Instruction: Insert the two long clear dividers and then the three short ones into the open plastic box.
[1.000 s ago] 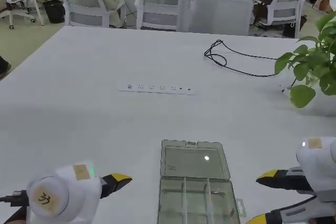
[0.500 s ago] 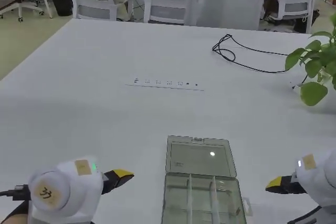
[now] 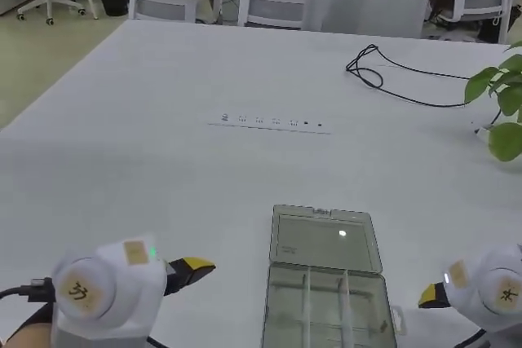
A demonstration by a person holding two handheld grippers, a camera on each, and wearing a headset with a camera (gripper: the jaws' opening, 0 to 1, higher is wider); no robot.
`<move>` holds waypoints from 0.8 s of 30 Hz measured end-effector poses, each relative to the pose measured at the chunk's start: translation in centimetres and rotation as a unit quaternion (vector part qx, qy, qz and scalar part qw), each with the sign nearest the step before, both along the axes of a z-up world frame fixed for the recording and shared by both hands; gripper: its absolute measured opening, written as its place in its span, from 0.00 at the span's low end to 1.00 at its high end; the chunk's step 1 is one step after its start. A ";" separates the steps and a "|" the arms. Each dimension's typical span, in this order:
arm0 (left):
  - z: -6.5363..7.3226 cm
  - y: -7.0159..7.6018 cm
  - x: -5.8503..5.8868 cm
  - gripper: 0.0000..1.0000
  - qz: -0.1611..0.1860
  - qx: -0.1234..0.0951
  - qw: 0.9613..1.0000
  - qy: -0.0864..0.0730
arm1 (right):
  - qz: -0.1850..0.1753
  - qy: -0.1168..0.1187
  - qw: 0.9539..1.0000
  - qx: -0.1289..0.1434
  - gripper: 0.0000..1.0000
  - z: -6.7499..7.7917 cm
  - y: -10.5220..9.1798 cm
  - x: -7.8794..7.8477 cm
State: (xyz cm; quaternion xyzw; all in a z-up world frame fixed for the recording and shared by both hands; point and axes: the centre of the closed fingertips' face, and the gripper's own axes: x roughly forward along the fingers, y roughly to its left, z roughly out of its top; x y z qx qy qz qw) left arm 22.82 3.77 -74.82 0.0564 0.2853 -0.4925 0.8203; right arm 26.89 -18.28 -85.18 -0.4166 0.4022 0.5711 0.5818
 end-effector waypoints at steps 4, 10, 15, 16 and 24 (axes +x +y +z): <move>0.0 0.1 0.1 1.00 0.001 0.000 1.000 0.000 | 0.009 0.002 1.000 -0.010 0.48 -0.5 -0.3 0.2; 0.0 0.1 0.2 1.00 0.003 0.000 1.000 0.001 | 0.009 0.008 1.000 -0.010 0.46 -0.5 -0.3 0.0; -0.1 0.2 0.1 1.00 0.001 0.001 1.000 0.002 | 0.006 0.007 1.000 -0.008 0.40 -0.4 -0.4 0.4; -0.1 0.2 0.1 1.00 0.001 0.001 1.000 0.002 | 0.006 0.006 1.000 -0.010 0.39 -0.4 -0.5 0.4; -0.2 0.2 0.0 1.00 -0.001 0.003 1.000 0.002 | 0.006 0.004 1.000 -0.014 0.33 -0.4 -0.4 0.3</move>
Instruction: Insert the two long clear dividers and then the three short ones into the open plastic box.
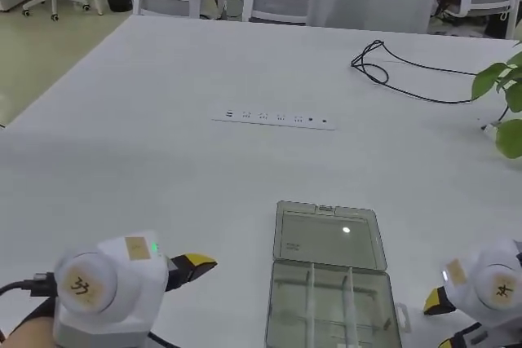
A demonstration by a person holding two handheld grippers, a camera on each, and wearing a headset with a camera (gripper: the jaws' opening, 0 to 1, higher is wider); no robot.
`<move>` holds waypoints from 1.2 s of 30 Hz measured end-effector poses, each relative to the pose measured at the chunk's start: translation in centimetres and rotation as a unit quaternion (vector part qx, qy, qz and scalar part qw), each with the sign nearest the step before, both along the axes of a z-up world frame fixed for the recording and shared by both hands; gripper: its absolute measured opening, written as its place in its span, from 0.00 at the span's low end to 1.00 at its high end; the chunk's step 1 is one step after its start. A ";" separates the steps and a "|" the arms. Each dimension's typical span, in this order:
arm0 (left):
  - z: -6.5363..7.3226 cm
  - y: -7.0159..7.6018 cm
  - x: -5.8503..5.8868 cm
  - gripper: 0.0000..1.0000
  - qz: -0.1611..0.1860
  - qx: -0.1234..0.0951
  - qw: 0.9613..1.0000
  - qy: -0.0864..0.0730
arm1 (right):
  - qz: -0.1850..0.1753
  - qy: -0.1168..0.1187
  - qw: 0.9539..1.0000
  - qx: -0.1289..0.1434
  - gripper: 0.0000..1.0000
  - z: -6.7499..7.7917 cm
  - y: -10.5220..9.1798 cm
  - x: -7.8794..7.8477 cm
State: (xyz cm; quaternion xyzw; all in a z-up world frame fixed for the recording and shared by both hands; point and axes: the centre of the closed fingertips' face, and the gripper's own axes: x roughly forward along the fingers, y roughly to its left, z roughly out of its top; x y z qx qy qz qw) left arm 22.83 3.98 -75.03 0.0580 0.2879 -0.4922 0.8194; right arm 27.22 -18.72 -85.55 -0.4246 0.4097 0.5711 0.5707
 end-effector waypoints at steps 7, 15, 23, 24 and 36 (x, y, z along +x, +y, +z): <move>0.1 -0.1 -0.1 1.00 -0.001 -0.001 1.000 -0.001 | -0.005 -0.014 1.000 0.000 0.33 0.2 -0.1 -0.1; 0.5 -0.2 0.0 1.00 -0.006 -0.004 1.000 -0.005 | -0.029 -0.038 0.999 0.019 0.32 1.9 0.2 0.0; 1.7 -0.7 0.3 1.00 -0.003 -0.022 1.000 -0.006 | -0.047 -0.069 0.996 0.040 0.32 4.9 0.7 -0.2; 1.8 -0.7 0.4 1.00 -0.002 -0.023 1.000 -0.007 | -0.049 -0.073 0.995 0.043 0.32 5.3 0.8 -0.2; 5.8 -3.5 1.4 0.89 0.021 -0.103 0.994 0.028 | -0.061 -0.129 0.986 0.090 0.32 11.6 4.1 -1.6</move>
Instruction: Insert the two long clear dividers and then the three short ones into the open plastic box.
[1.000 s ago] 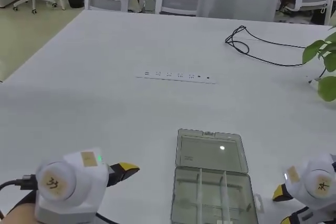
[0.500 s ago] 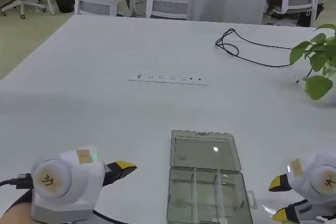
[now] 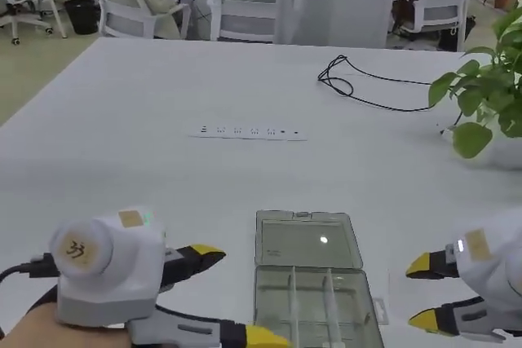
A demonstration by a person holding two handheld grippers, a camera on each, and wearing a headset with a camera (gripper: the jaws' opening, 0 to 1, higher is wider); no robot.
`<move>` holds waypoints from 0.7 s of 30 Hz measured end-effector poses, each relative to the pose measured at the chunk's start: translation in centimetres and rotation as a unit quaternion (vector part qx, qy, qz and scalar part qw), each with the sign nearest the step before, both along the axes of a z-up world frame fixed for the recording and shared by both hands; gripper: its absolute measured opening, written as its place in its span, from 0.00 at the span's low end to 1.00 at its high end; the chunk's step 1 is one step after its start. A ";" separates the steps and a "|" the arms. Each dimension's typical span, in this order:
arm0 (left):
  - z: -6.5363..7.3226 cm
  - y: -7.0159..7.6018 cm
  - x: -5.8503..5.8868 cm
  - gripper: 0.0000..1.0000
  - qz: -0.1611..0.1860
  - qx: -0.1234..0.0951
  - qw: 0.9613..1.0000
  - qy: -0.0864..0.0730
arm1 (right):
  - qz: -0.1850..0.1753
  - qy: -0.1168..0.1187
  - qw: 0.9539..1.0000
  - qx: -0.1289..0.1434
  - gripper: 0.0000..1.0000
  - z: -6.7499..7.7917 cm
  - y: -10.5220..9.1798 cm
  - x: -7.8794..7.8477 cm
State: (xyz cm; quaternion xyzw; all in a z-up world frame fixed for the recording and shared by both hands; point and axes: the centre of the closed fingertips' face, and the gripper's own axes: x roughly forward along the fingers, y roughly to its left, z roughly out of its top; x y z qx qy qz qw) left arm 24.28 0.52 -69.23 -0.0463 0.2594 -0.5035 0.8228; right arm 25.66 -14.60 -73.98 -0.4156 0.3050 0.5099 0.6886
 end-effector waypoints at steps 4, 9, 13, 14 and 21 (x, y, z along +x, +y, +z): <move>1.3 -1.5 0.2 0.79 0.003 -0.040 0.999 0.031 | 0.001 -0.015 1.000 0.009 0.32 1.6 1.2 -0.5; 2.5 -3.5 0.1 0.72 0.002 -0.079 0.994 0.069 | 0.004 -0.033 0.999 0.015 0.32 3.5 2.6 -1.1; 2.7 -4.8 -0.3 0.64 -0.002 -0.094 0.990 0.101 | 0.006 -0.039 0.999 0.020 0.32 4.4 3.5 -1.7; 2.6 -5.1 -0.3 0.62 -0.003 -0.095 0.990 0.106 | 0.008 -0.041 0.999 0.020 0.32 4.6 3.7 -1.8; 2.8 -6.7 -0.7 0.49 -0.004 -0.118 0.982 0.148 | 0.008 -0.050 0.998 0.028 0.32 6.0 5.0 -2.5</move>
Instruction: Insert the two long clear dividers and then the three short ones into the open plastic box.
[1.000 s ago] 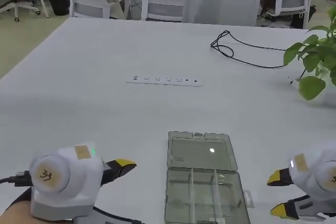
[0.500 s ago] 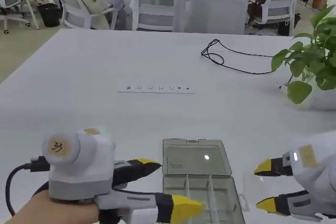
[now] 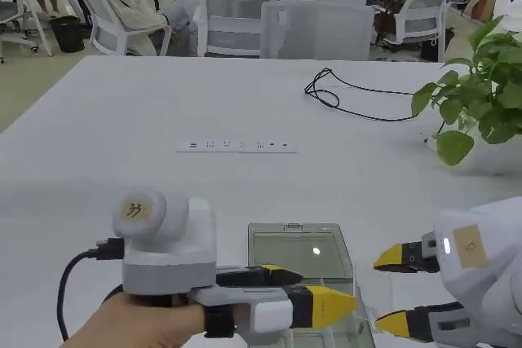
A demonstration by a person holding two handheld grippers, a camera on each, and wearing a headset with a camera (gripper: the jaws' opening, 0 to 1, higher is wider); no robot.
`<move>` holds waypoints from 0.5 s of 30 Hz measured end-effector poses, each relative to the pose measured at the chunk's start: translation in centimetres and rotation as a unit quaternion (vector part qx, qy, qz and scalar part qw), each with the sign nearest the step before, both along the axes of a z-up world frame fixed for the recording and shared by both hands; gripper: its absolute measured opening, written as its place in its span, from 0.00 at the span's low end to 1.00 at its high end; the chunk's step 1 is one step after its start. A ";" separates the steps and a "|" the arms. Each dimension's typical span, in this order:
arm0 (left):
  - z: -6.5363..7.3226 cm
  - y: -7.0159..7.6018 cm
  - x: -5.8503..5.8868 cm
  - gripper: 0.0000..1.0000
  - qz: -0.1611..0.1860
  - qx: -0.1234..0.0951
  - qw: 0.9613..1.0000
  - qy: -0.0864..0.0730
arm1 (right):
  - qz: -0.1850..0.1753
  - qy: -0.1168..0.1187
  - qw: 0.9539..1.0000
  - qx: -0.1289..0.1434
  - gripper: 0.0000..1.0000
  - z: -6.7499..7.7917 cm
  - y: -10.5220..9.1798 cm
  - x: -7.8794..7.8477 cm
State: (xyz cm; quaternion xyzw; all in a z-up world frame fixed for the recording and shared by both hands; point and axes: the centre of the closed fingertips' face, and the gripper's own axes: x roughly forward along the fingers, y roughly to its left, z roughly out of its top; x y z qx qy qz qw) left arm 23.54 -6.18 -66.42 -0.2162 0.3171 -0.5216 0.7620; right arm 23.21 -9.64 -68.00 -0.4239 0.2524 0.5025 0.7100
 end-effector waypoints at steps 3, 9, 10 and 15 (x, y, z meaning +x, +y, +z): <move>0.0 -0.6 -0.1 0.43 0.000 -0.007 1.000 0.016 | 0.004 -0.006 1.000 -0.003 0.33 0.5 0.4 -0.2; -0.1 -1.6 -0.4 0.33 -0.002 -0.018 0.999 0.038 | 0.006 -0.011 1.000 0.006 0.33 1.5 1.2 -0.6; 0.0 -1.7 -0.4 0.32 -0.003 -0.019 0.999 0.040 | 0.007 -0.011 1.000 0.006 0.33 1.6 1.3 -0.6; -0.2 -2.1 -0.8 0.23 -0.012 -0.022 0.998 0.051 | 0.015 -0.015 1.000 0.001 0.33 1.7 1.6 -1.0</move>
